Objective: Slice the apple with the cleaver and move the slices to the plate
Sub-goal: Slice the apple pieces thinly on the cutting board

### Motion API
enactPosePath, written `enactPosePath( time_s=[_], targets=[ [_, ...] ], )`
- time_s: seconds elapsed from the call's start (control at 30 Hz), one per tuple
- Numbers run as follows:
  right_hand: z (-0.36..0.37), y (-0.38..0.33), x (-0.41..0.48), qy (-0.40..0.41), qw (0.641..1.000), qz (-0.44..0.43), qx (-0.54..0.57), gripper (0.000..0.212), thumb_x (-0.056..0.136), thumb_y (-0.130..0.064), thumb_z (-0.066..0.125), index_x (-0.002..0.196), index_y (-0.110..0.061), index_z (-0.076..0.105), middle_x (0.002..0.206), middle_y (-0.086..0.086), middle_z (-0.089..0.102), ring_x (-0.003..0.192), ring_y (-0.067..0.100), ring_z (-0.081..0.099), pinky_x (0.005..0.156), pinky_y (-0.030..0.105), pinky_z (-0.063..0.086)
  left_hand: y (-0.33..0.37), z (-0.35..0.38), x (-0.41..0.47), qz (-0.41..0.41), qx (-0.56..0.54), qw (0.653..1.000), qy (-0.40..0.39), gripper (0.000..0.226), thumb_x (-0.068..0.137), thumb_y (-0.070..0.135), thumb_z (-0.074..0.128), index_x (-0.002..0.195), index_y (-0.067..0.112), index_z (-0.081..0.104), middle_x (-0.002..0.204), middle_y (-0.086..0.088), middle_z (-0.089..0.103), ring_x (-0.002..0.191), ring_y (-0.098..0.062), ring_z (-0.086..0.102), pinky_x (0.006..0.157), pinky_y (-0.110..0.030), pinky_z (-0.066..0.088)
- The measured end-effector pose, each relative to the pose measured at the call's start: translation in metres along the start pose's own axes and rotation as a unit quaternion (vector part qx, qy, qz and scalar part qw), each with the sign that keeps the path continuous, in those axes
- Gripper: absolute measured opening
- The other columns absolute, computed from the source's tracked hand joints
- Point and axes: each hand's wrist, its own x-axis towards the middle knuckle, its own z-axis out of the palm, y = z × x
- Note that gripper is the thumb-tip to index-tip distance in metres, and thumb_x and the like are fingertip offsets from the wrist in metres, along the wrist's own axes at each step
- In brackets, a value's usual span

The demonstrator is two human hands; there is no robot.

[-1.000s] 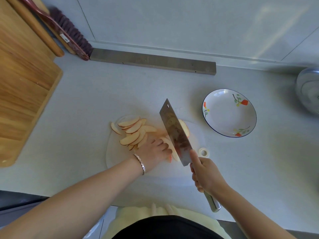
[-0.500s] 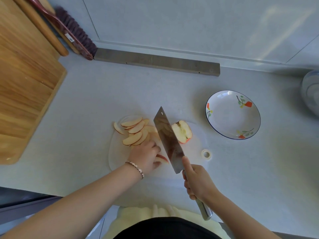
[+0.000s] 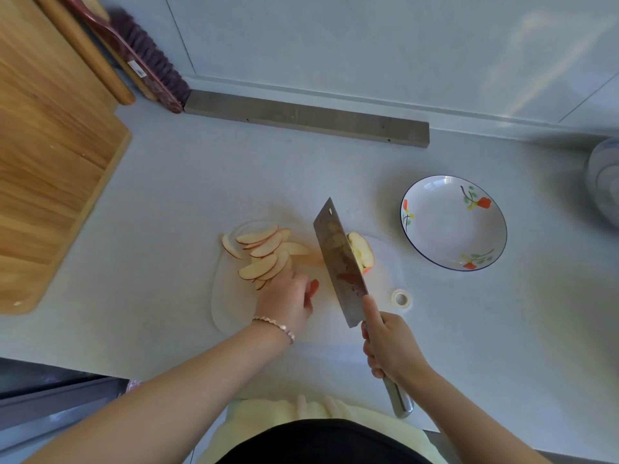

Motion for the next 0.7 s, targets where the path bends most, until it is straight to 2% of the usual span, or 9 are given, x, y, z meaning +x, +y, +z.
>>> enactPosePath(
  time_s=[0.1,0.2,0.27,0.37,0.47,0.6,0.7],
  targets=[
    [0.001,0.0,-0.001,-0.001,1.0,0.0,0.004,0.053,0.095,-0.055,0.03,0.067,-0.011,0.038,0.052,0.002,0.032,0.034,0.011,0.028,0.038,0.019,0.03,0.004,-0.002,0.008,-0.136,-0.14,0.981,-0.008,0.019,0.086,0.021,0.063,0.103,0.014,0.058,0.093,0.001,0.063,0.087,-0.017,0.058,0.073,-0.024,0.041],
    [0.006,0.0,0.0,-0.004,1.0,0.005,0.007,0.053,0.095,-0.056,0.029,0.068,-0.011,0.037,0.052,0.002,0.032,0.035,0.011,0.028,0.039,0.018,0.029,0.008,0.006,0.011,-0.191,-0.204,0.959,-0.04,0.016,0.085,0.025,0.064,0.089,0.01,0.068,0.084,-0.003,0.069,0.081,-0.021,0.063,0.069,-0.022,0.04],
    [0.009,0.001,0.001,-0.004,1.0,0.008,0.005,0.053,0.095,-0.057,0.028,0.07,-0.011,0.037,0.053,0.003,0.033,0.035,0.011,0.028,0.039,0.018,0.03,0.011,0.01,0.012,-0.211,-0.226,0.949,-0.055,0.016,0.084,0.022,0.063,0.073,0.011,0.069,0.078,-0.007,0.07,0.078,-0.025,0.064,0.066,-0.023,0.042],
    [0.011,0.002,0.003,-0.004,1.0,0.006,0.0,0.053,0.095,-0.057,0.028,0.071,-0.01,0.038,0.053,0.003,0.035,0.035,0.01,0.03,0.039,0.018,0.032,0.015,0.008,0.015,-0.23,-0.234,0.943,-0.057,0.035,0.085,0.02,0.057,0.051,0.016,0.058,0.064,-0.005,0.065,0.066,-0.025,0.06,0.059,-0.024,0.041],
    [0.011,0.001,0.001,0.001,1.0,-0.004,0.008,0.053,0.095,-0.056,0.028,0.07,-0.01,0.036,0.052,0.002,0.034,0.035,0.011,0.029,0.039,0.019,0.031,0.021,0.006,0.018,-0.246,-0.271,0.929,-0.059,0.042,0.088,0.024,0.054,0.049,0.013,0.062,0.063,-0.008,0.068,0.061,-0.024,0.06,0.067,-0.032,0.052],
    [0.009,-0.002,-0.005,0.01,0.999,-0.017,0.028,0.051,0.095,-0.055,0.03,0.07,-0.01,0.035,0.052,0.002,0.032,0.038,0.012,0.027,0.04,0.019,0.028,0.025,0.011,0.023,-0.272,-0.299,0.912,-0.064,0.049,0.091,0.026,0.051,0.045,0.013,0.061,0.069,-0.015,0.072,0.067,-0.031,0.067,0.072,-0.037,0.057],
    [0.009,-0.006,-0.007,0.009,0.999,-0.023,0.039,0.051,0.095,-0.055,0.03,0.07,-0.01,0.035,0.052,0.003,0.032,0.038,0.012,0.027,0.041,0.02,0.027,0.023,0.014,0.025,-0.278,-0.32,0.903,-0.064,0.059,0.09,0.019,0.048,0.031,0.014,0.053,0.053,-0.013,0.062,0.054,-0.03,0.058,0.066,-0.037,0.055]
  ],
)
